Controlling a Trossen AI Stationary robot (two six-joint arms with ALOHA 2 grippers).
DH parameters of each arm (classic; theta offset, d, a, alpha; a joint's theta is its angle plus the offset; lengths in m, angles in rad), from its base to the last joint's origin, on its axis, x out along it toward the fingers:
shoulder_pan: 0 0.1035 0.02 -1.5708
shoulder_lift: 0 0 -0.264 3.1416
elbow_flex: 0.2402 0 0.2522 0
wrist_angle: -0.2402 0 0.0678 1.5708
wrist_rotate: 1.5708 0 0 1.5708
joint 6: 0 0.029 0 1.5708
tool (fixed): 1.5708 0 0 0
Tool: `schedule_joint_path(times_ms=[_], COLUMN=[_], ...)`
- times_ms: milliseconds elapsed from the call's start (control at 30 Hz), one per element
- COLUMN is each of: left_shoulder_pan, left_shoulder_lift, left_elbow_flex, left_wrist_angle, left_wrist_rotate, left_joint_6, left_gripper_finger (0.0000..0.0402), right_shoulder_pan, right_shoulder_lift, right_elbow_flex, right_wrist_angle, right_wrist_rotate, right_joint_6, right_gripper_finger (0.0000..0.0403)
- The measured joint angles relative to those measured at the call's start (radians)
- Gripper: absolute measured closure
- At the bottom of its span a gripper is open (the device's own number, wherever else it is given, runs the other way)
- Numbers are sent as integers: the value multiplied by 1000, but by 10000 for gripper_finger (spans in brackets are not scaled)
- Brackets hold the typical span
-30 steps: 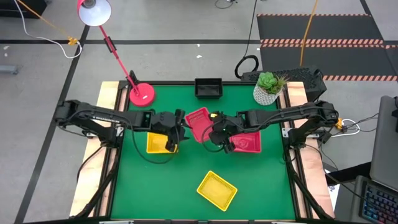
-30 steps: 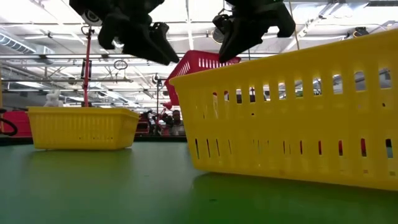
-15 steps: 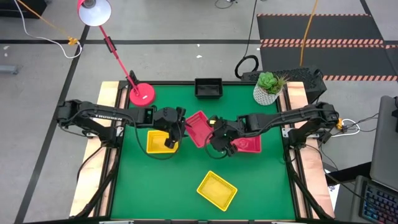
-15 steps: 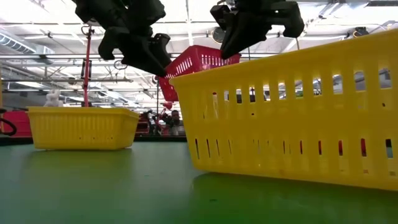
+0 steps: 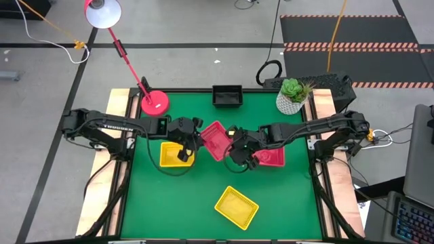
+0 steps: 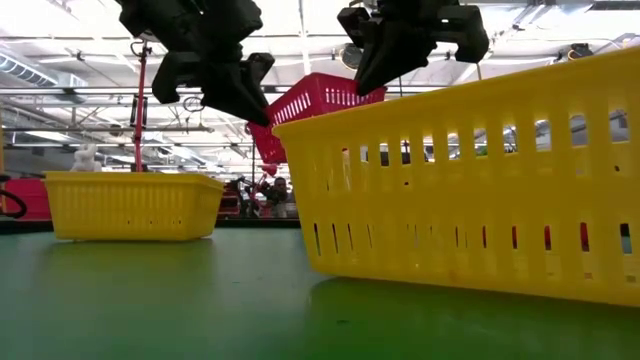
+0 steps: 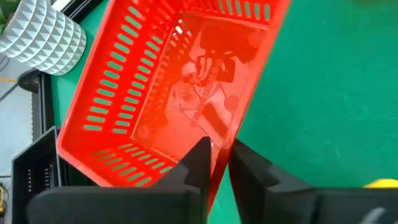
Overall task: Stack baskets by color
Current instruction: Stack the left red bin on the right stacked red bins
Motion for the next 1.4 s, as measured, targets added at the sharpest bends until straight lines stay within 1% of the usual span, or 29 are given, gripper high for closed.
schedule_joint_path(times_ms=[100,167,333,433,567,667,800,867,967,1133,1167,1233,1300,1400], left_shoulder_pan=[-1,-1,-1,0,0,0,7,10,11,11,11,11,12,3], left_shoulder_lift=[0,0,0,0,0,0,0,0,0,-1,-1,-1,-1,-1], left_elbow_flex=[-1,-2,-2,-2,-2,-1,-1,-1,-1,-1,-1,-1,-1,-1], left_wrist_angle=[-3,-3,7,8,10,16,18,18,18,18,21,38,63,99], left_wrist_rotate=[7,7,5,2,2,-3,-11,-15,-16,-19,-21,-28,-36,-74], left_joint_6=[25,25,17,7,-21,-36,-55,-60,-58,-41,-39,-40,-49,-113], left_gripper_finger=[382,391,373,375,390,393,381,381,389,391,385,370,354,328], right_shoulder_pan=[0,-1,0,-1,0,0,0,0,0,0,0,1,1,1], right_shoulder_lift=[0,0,0,0,0,0,0,0,0,0,0,1,1,1], right_elbow_flex=[0,0,0,0,0,0,0,0,0,0,0,-1,-1,-1], right_wrist_angle=[-6,-11,-13,-11,-3,2,18,20,20,10,5,-2,-11,-36], right_wrist_rotate=[1,1,2,25,109,158,162,162,161,149,145,137,138,146], right_joint_6=[-1,-1,12,41,120,153,148,142,123,90,88,83,83,80], right_gripper_finger=[399,398,391,372,332,308,294,297,315,370,383,395,393,393])
